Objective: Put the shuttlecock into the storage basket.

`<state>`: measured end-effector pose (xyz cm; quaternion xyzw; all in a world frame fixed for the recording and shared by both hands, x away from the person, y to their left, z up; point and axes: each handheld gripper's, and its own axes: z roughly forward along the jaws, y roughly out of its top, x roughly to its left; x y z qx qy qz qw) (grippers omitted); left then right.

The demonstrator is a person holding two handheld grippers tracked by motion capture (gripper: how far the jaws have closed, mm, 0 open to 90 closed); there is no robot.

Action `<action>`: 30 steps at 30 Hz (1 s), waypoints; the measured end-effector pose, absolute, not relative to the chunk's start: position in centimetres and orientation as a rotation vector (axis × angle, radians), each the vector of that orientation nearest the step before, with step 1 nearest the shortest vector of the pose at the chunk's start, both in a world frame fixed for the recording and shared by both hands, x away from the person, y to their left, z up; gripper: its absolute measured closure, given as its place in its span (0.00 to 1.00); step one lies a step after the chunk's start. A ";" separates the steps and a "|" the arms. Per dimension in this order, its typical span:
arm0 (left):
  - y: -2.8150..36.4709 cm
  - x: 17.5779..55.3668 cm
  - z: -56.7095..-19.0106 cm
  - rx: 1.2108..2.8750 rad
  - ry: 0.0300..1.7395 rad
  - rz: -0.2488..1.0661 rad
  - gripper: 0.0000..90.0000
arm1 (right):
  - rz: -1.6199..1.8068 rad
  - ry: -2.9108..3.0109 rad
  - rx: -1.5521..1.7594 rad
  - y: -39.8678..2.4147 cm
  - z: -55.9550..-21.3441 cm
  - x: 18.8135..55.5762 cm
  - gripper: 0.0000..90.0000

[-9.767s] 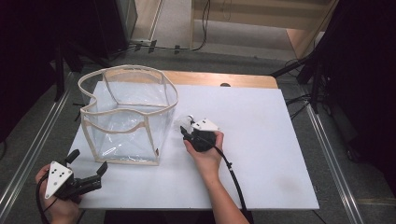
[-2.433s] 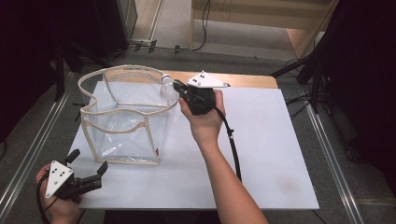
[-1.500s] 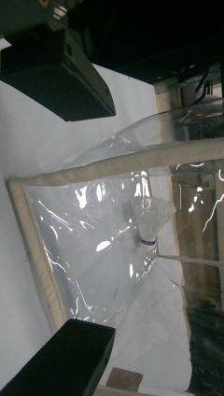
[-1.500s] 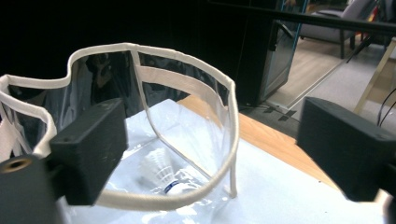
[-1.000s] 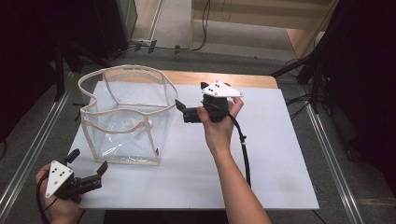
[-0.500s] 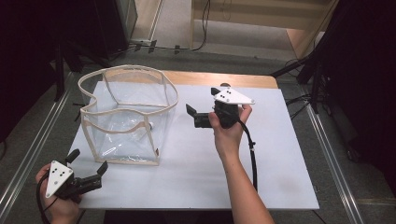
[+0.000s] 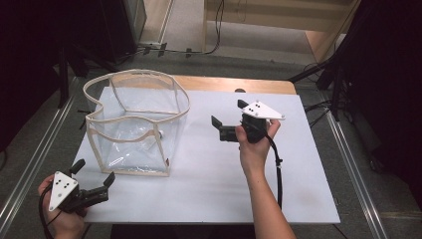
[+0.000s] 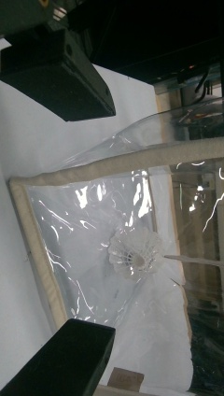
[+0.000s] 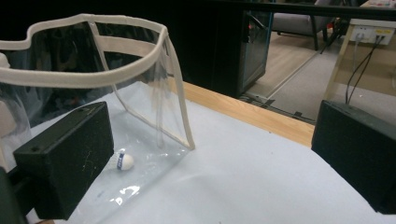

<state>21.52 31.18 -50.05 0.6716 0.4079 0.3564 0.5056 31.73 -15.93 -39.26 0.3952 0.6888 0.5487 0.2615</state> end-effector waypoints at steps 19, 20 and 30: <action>31.2 21.5 -50.1 1.620 0.983 0.861 0.00 | 1.479 1.818 1.114 -19.5 -41.0 30.1 0.00; 31.2 21.5 -50.0 1.620 0.984 0.860 0.00 | 1.474 1.811 1.118 -19.9 -41.2 29.9 0.00; 31.2 21.5 -50.1 1.620 0.985 0.860 0.00 | 1.457 1.808 1.137 -21.6 -42.3 29.0 0.00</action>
